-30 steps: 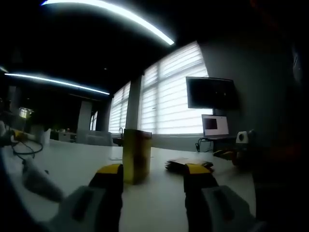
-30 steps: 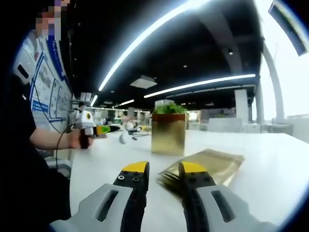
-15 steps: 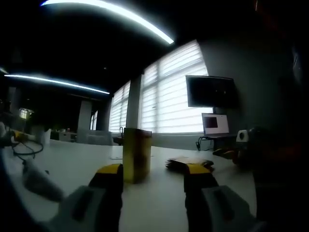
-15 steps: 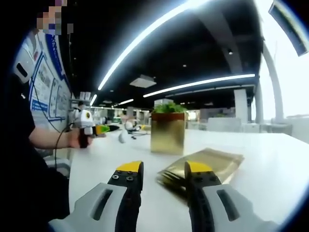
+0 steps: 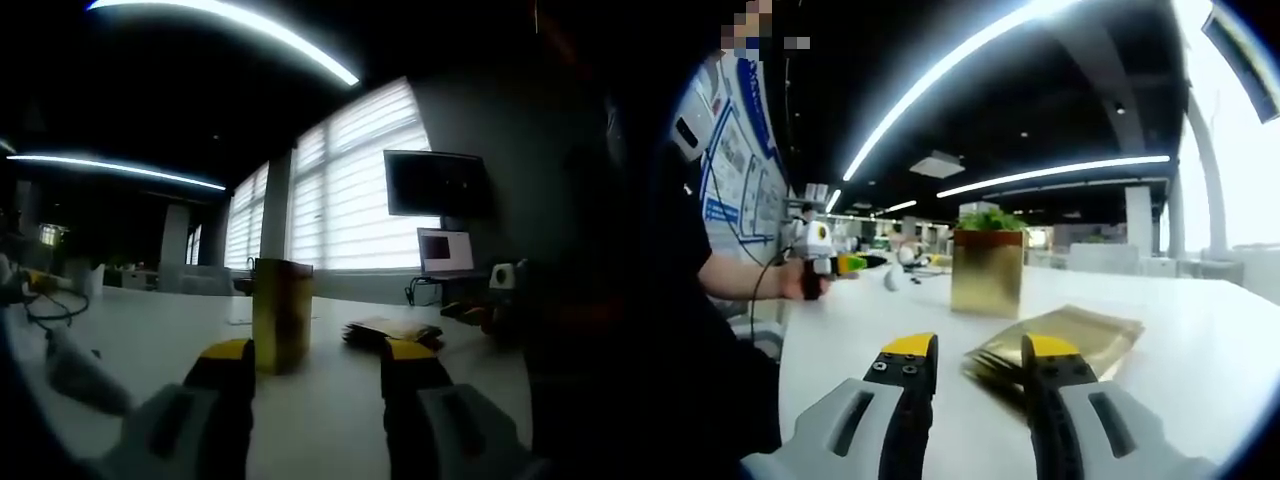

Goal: Extract single mask from mask box in order stack masks on table

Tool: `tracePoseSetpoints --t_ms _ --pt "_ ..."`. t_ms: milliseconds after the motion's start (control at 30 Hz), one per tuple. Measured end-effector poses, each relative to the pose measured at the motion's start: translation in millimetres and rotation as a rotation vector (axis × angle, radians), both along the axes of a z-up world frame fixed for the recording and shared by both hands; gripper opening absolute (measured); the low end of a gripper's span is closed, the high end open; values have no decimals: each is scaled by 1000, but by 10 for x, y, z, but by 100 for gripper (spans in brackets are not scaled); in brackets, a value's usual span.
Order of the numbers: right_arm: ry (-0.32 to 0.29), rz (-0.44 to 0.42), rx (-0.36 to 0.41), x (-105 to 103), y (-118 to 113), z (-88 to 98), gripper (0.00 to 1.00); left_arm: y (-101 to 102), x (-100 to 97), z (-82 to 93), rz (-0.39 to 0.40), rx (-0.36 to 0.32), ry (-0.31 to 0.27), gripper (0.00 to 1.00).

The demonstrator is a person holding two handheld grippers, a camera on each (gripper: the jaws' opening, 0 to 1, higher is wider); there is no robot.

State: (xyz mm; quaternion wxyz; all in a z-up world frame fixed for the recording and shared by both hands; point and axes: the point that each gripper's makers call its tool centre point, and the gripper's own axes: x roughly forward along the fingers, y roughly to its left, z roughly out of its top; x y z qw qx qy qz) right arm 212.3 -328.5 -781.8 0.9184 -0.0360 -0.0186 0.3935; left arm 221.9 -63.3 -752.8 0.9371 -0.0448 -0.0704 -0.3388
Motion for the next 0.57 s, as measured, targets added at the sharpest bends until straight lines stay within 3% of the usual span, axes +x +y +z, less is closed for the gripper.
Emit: tracePoseSetpoints --t_ms 267,567 --pt "3 -2 -3 21 -19 -12 30 128 94 -8 10 -20 -6 53" --pt "6 -9 -8 16 -1 -15 30 126 100 -17 -5 -12 -8 53"
